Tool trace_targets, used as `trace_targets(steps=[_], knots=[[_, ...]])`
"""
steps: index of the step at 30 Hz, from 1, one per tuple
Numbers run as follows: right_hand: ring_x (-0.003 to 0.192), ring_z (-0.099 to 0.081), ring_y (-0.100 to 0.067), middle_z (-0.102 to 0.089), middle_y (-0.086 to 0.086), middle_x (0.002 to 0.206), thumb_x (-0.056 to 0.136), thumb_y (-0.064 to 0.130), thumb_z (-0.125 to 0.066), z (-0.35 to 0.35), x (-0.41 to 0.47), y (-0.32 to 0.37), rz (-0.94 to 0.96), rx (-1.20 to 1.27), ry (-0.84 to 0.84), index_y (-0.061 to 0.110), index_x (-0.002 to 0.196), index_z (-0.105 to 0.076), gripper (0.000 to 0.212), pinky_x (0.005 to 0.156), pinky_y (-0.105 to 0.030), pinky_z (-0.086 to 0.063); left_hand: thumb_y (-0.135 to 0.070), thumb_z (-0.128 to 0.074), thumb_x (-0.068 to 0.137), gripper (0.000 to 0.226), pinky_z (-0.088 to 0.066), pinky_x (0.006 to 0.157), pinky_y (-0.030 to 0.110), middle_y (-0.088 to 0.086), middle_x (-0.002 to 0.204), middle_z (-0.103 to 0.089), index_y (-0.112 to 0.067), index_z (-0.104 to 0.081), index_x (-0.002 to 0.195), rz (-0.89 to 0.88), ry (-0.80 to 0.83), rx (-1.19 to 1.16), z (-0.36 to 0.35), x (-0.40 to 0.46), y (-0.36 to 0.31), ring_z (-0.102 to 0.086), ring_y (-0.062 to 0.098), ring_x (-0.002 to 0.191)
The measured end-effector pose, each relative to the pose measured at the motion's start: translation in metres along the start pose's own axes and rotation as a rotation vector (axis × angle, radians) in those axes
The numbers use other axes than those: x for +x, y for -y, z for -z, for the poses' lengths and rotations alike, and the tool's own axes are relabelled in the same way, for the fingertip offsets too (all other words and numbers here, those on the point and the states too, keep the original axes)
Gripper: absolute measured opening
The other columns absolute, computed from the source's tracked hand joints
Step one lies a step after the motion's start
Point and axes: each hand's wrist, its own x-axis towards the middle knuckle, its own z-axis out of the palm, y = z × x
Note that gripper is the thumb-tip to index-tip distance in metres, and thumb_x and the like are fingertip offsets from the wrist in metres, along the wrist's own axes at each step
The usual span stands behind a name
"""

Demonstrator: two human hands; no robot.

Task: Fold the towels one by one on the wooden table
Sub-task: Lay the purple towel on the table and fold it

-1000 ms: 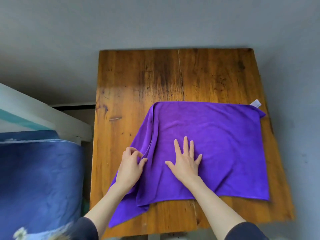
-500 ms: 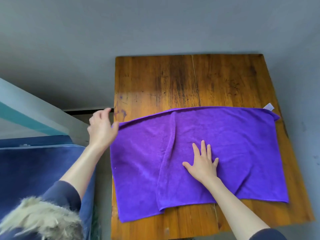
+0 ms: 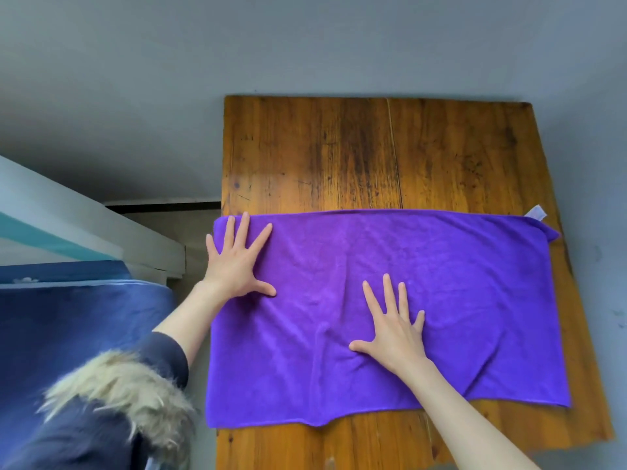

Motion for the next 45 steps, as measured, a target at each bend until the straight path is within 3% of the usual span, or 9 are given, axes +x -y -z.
trace_targets(steps=[6,10,14,22,27,34,40,45], knots=[[0.138,0.031,-0.029,0.046,0.006,0.14,0.069,0.058,-0.068,0.002,0.0,-0.002,0.013,0.009,0.024,0.039,0.142,0.024,0.119,0.106,-0.067,-0.011,-0.066,-0.073,0.057,0.128,0.004,0.111,0.06,0.009,0.153,0.028,-0.036,0.015,0.145,-0.035,0.054,0.094,0.022,0.016,0.006,0.025,0.031,0.14],[0.137,0.032,-0.031,0.044,0.004,0.143,0.07,0.058,-0.068,0.003,0.001,0.0,0.017,-0.003,0.023,0.037,0.142,0.024,0.119,0.106,-0.068,-0.01,-0.077,-0.054,0.066,0.11,0.007,0.11,0.06,0.006,0.153,0.028,-0.037,0.009,0.147,-0.117,-0.039,-0.008,0.007,-0.004,-0.015,0.026,0.028,0.14],[0.138,0.03,-0.031,0.039,0.002,0.148,0.071,0.06,-0.066,0.001,0.001,0.0,0.02,-0.015,0.017,0.037,0.142,0.023,0.116,0.106,-0.068,-0.011,-0.083,-0.042,0.066,0.106,0.009,0.107,0.063,0.005,0.153,0.027,-0.039,0.01,0.146,-0.141,-0.031,0.024,-0.025,-0.026,-0.047,0.027,0.029,0.14],[0.142,0.022,-0.019,0.019,0.006,0.156,0.09,0.056,-0.043,-0.011,-0.007,-0.026,0.069,0.102,-0.125,0.033,0.149,0.0,0.077,0.114,-0.054,-0.004,-0.082,-0.048,0.064,0.107,0.005,0.106,0.067,0.004,0.154,0.025,-0.042,0.01,0.145,-0.083,-0.067,0.016,-0.025,-0.021,-0.047,0.024,0.028,0.141],[0.146,0.006,-0.02,-0.002,0.0,0.159,0.095,0.042,-0.045,-0.012,-0.027,-0.081,-0.014,0.214,-0.32,0.024,0.148,-0.02,0.061,0.114,-0.052,-0.007,-0.079,-0.047,0.068,0.105,0.004,0.104,0.069,0.0,0.146,0.038,-0.044,0.026,0.135,-0.187,-0.069,0.01,-0.044,-0.043,-0.107,0.033,0.026,0.137],[0.144,-0.014,-0.026,-0.023,-0.008,0.155,0.096,0.031,-0.046,-0.023,-0.056,-0.194,-0.245,0.28,-0.45,0.014,0.144,-0.033,0.053,0.113,-0.049,-0.017,-0.07,-0.045,0.078,0.09,0.009,0.104,0.068,0.002,0.144,0.038,-0.04,0.007,0.146,-0.355,-0.033,0.101,-0.086,-0.053,-0.237,0.037,0.031,0.132],[0.119,-0.044,-0.03,-0.051,-0.012,0.128,0.093,0.026,-0.051,-0.03,-0.064,-0.264,-0.654,0.65,-0.534,0.01,0.13,-0.048,0.041,0.093,-0.042,-0.039,-0.069,-0.056,0.071,0.102,0.008,0.102,0.07,0.003,0.151,0.029,-0.038,0.004,0.147,-0.422,0.006,0.19,-0.105,-0.046,-0.331,0.034,0.031,0.134],[0.083,-0.049,-0.014,-0.064,-0.005,0.105,0.093,0.024,-0.055,-0.033,-0.065,-0.286,-0.581,0.799,-0.463,0.011,0.11,-0.061,0.022,0.06,-0.021,-0.035,-0.07,-0.061,0.066,0.11,0.005,0.102,0.071,0.005,0.155,0.024,-0.04,0.007,0.146,-0.37,0.062,0.253,-0.112,-0.044,-0.357,0.022,0.032,0.141]])
